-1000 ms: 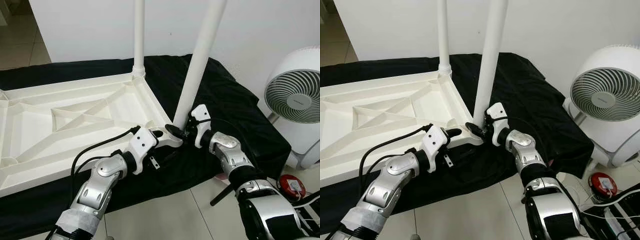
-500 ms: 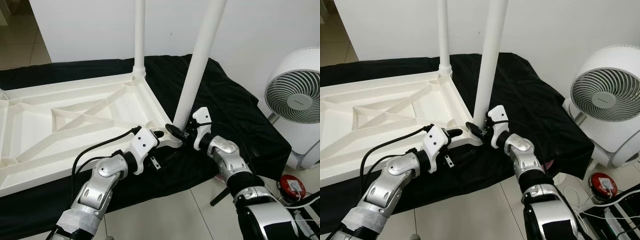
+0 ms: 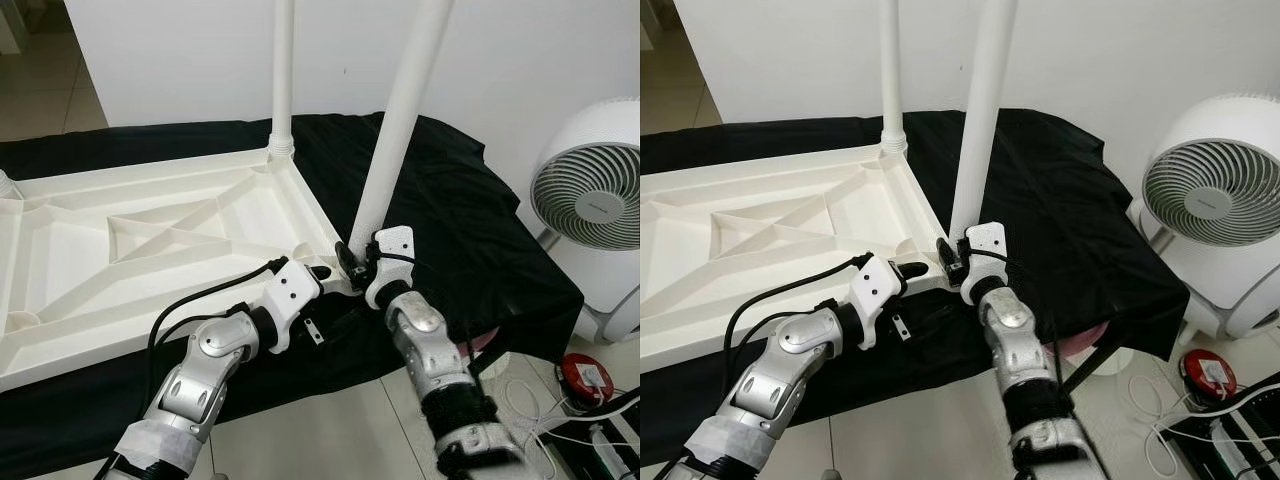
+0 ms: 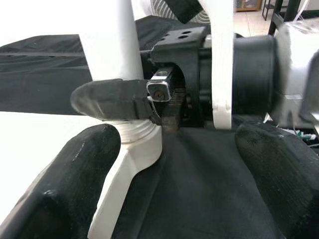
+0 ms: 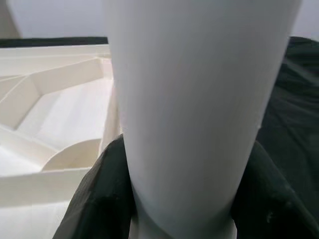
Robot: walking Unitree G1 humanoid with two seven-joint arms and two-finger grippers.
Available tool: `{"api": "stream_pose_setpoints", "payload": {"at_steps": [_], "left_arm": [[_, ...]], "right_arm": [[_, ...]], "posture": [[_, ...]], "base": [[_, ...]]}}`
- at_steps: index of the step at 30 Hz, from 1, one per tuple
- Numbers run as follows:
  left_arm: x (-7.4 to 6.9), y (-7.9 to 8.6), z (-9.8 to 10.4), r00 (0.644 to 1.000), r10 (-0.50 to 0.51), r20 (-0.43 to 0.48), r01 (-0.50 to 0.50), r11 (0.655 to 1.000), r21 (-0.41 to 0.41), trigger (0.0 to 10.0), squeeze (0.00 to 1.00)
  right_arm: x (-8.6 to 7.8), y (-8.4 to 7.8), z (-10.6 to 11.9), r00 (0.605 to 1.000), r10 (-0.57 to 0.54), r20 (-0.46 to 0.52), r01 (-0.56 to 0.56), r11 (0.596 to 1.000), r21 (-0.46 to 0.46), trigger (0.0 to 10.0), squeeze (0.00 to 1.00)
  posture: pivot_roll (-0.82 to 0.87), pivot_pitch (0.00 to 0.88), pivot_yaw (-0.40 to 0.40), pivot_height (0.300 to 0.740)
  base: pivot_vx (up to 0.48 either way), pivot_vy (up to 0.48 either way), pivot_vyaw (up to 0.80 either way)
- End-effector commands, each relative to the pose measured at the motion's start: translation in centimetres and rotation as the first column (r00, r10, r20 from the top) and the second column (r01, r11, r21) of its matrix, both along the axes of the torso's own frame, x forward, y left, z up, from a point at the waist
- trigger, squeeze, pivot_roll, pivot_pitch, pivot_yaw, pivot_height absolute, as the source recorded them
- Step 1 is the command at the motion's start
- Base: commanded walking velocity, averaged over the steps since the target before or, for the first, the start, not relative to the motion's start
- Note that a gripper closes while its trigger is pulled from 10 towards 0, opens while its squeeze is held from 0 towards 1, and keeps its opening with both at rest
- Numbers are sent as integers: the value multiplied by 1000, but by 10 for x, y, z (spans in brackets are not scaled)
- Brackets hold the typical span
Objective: Building children table
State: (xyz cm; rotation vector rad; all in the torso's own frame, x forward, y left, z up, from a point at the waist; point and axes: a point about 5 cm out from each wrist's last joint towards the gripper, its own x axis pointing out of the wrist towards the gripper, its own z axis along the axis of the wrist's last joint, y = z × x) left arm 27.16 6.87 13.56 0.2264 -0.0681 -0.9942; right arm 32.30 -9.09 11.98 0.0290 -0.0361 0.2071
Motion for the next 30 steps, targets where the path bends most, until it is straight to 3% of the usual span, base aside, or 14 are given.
{"api": "stream_pose_setpoints", "payload": {"at_steps": [1,7,8,11,12,19,20,21,23,24,25,28,29,30], "left_arm": [[0,-2,-1,1000,28,3,-28,1000,-1,10000,0],[-1,-2,-1,1000,25,1,-25,1000,0,10000,0],[-1,-2,-2,1000,27,0,-27,1000,1,10000,0],[-1,-2,-2,1000,29,0,-29,1000,0,10000,0],[-1,-2,-2,1000,31,-1,-31,1000,-2,10000,0],[-1,-2,-1,999,38,2,-38,999,-3,10000,0],[-1,-1,-1,999,39,1,-39,999,-4,10000,0],[-1,-1,0,999,40,2,-40,999,-5,10000,0],[-1,-1,0,999,40,2,-40,999,-5,10000,0],[0,-1,0,999,41,3,-41,999,-5,10000,0],[0,-1,0,999,41,3,-41,999,-5,10000,0],[2,0,2,999,45,7,-45,999,-4,10000,0],[2,0,2,999,45,7,-45,999,-4,10000,0],[2,0,2,999,43,11,-43,999,0,10000,0]], "right_arm": [[-5,-13,-17,990,-114,-79,112,993,-28,10000,0],[-7,-9,-13,989,-131,-62,127,990,-56,10000,0],[-9,-5,-12,992,-102,-68,100,994,-35,10000,871],[-10,-3,-11,992,-102,-72,100,994,-32,10000,871],[-10,-3,-8,993,-97,-63,96,995,-22,10000,1000],[-7,-5,0,1000,-7,-29,7,1000,3,10000,1000],[-4,-8,2,999,47,-20,-47,999,-12,10000,631],[0,-13,3,994,105,-11,-105,993,-48,10000,0],[0,-13,3,994,105,-11,-105,993,-48,10000,0],[3,-18,4,982,188,-17,-188,980,-70,10000,0],[3,-18,4,982,188,-17,-188,980,-70,10000,0],[10,-24,7,934,357,-11,-354,920,-166,10000,0],[10,-24,7,934,357,-11,-354,920,-166,10000,0],[13,-25,8,913,408,-9,-401,893,-206,10000,0]], "posture": [[-19,0,-61,740],[-20,0,-62,740],[-16,0,-63,740],[-15,0,-65,740],[-11,0,-69,740],[-7,0,-70,740],[-7,0,-70,740],[-8,0,-67,740],[-8,0,-67,740],[-8,0,-66,740],[-8,0,-66,740],[-11,0,-54,740],[-11,0,-54,740],[-9,0,-54,740]], "base": [[0,0,0],[0,0,0],[0,0,0],[0,0,0],[0,0,0],[0,0,0],[0,0,0],[0,0,0],[0,0,0],[0,0,0],[0,0,0],[0,0,0],[0,0,0],[0,0,0]]}}
